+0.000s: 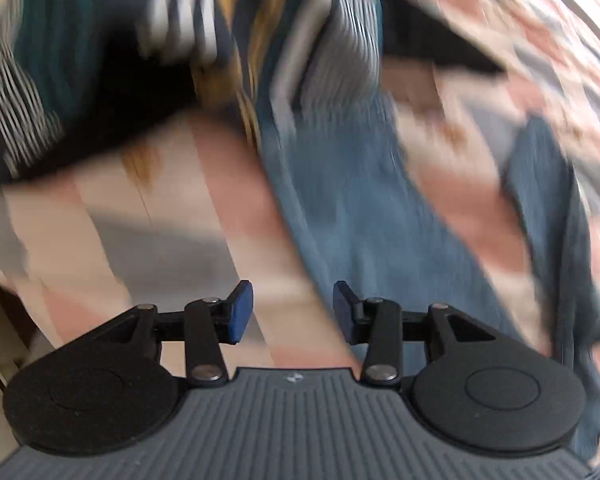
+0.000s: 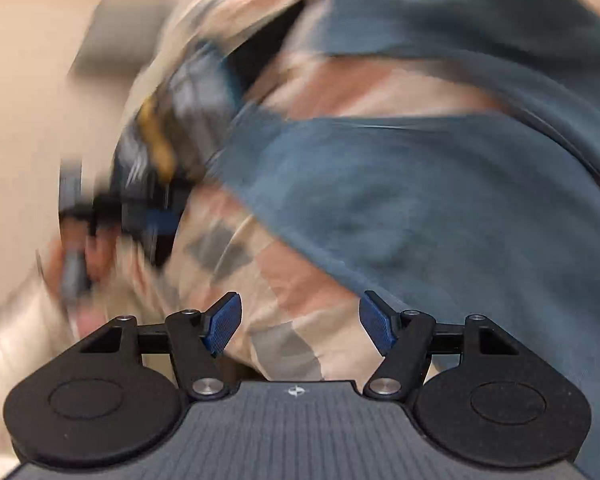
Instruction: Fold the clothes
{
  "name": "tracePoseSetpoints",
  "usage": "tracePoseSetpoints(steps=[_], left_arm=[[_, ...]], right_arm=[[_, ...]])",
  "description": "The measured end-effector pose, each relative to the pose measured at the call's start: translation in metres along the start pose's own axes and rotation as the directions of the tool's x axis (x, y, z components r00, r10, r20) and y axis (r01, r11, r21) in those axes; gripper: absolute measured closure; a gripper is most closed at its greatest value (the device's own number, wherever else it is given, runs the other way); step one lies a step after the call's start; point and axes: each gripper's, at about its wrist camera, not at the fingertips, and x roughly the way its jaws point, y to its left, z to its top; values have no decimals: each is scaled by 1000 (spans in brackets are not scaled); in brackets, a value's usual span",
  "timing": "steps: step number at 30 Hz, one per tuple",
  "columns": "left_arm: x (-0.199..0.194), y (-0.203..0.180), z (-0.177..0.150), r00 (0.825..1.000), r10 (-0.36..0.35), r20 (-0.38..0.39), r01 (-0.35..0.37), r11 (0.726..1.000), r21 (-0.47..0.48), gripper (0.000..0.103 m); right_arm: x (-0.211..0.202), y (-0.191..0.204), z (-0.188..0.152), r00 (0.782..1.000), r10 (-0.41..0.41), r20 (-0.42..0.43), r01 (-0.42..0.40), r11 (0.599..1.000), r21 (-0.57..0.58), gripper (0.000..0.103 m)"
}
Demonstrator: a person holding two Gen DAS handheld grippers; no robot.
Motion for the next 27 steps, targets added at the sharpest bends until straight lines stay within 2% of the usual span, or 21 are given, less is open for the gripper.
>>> tracePoseSetpoints(steps=[2, 3, 4, 6, 7, 8, 10, 11, 12, 14, 18, 20, 21, 22, 23, 25, 27], left_arm=[[18, -10, -18, 995, -96, -25, 96, 995, -16, 58], [27, -18, -26, 991, -131, -31, 130, 991, -25, 53], [37, -26, -30, 990, -138, -32, 137, 990, -31, 51], [58, -36, -35, 992, -124, -27, 123, 992, -41, 51], [63, -38, -36, 994, -112, -18, 111, 993, -50, 51], [68, -39, -36, 994, -105, -5, 105, 993, -63, 51], [82, -36, -32, 996, -85, 18, 87, 992, -96, 49], [89, -33, -27, 997, -72, 23, 75, 990, -118, 47], [96, -30, -21, 997, -67, 27, 71, 988, -139, 46], [106, -28, -11, 997, -61, 38, 67, 985, -158, 46], [116, -32, -5, 996, -59, 60, 67, 986, -150, 43], [119, -34, -4, 995, -71, 64, 80, 985, -150, 38], [118, -33, -5, 995, -78, 65, 87, 986, -145, 37], [117, -32, -5, 994, -86, 66, 94, 986, -136, 37], [115, -31, -6, 993, -94, 66, 101, 987, -128, 38], [111, -23, -5, 989, -137, 61, 144, 982, -122, 41], [111, -6, 0, 977, -204, 63, 212, 964, -163, 55]], right_arm=[[-49, -47, -24, 988, -48, 149, 16, 978, 209, 35], [-74, -69, -41, 970, -88, 228, 14, 951, 310, 35], [-99, -92, -63, 942, -144, 304, 7, 912, 410, 35], [-141, -130, -111, 866, -270, 421, -30, 812, 583, 35], [-160, -147, -137, 820, -337, 462, -60, 753, 655, 34], [-177, -163, -162, 770, -403, 494, -96, 693, 715, 34], [-195, -186, -206, 679, -511, 527, -154, 603, 783, 32], [-201, -197, -223, 644, -556, 525, -170, 565, 807, 30], [-201, -205, -235, 623, -578, 527, -191, 541, 819, 25], [-194, -224, -249, 596, -599, 535, -231, 510, 829, 24], [-160, -246, -244, 562, -548, 619, -356, 516, 779, 24], [-152, -252, -232, 560, -512, 652, -369, 550, 749, 28], [-149, -251, -224, 565, -507, 651, -349, 568, 745, 30], [-146, -249, -216, 570, -502, 651, -329, 587, 740, 38], [-144, -248, -209, 576, -501, 647, -306, 602, 738, 52], [-146, -243, -202, 589, -517, 621, -254, 612, 749, 61], [-149, -241, -202, 592, -516, 619, -247, 615, 749, 69]])
